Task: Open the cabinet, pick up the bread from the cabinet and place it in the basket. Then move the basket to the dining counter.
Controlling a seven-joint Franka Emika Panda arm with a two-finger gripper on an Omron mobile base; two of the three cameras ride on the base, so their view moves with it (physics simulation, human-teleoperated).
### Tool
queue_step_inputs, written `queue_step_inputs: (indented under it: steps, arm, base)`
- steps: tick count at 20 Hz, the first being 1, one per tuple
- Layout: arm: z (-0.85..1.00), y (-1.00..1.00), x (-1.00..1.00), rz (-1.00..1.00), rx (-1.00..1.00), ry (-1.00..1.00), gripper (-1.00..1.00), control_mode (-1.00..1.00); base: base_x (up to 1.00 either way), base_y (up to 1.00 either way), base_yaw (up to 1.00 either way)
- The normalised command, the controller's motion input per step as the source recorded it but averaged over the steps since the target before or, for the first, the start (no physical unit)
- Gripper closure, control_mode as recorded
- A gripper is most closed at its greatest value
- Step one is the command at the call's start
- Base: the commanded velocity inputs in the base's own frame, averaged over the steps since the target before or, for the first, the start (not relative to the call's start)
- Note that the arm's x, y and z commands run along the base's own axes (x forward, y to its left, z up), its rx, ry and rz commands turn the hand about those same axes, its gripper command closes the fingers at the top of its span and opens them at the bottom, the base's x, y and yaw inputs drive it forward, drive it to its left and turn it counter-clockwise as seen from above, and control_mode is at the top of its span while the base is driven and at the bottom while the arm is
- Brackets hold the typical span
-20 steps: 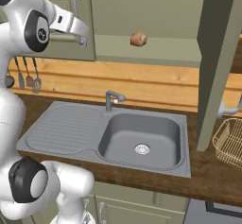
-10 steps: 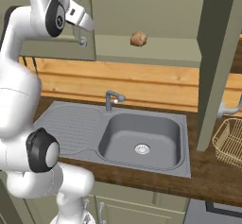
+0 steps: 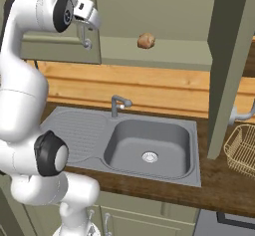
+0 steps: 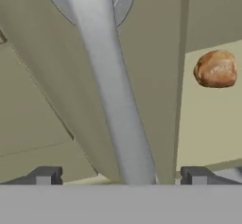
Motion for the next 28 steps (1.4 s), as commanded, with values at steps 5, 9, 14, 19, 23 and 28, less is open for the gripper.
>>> queue_step_inputs:
  steps: [5, 9, 14, 19, 23, 28]
  arm:
    - [-0.15, 0.0, 0.1, 0.11, -0.2, -0.41, -1.0, -1.0]
    - [-0.05, 0.0, 0.09, 0.09, -0.15, -0.28, -1.0, -1.0]
    - [-0.04, -0.01, 0.46, 0.02, -0.05, -0.01, -1.0, -1.0]
    - [0.0, -0.01, 0.16, 0.0, 0.0, 0.0, 1.0, -1.0]
    - [0.0, 0.0, 0.02, 0.0, 0.0, 0.0, 1.0, -1.0]
    - [0.0, 0.11, -0.21, -0.02, 0.0, -0.01, 1.0, -1.0]
  base:
    - [0.0, 0.0, 0.0]
    - [0.0, 0.0, 0.0]
    - [0.0, 0.0, 0.0]
    - [0.0, 0.0, 0.0]
    - [0.0, 0.0, 0.0]
    - [0.0, 0.0, 0.0]
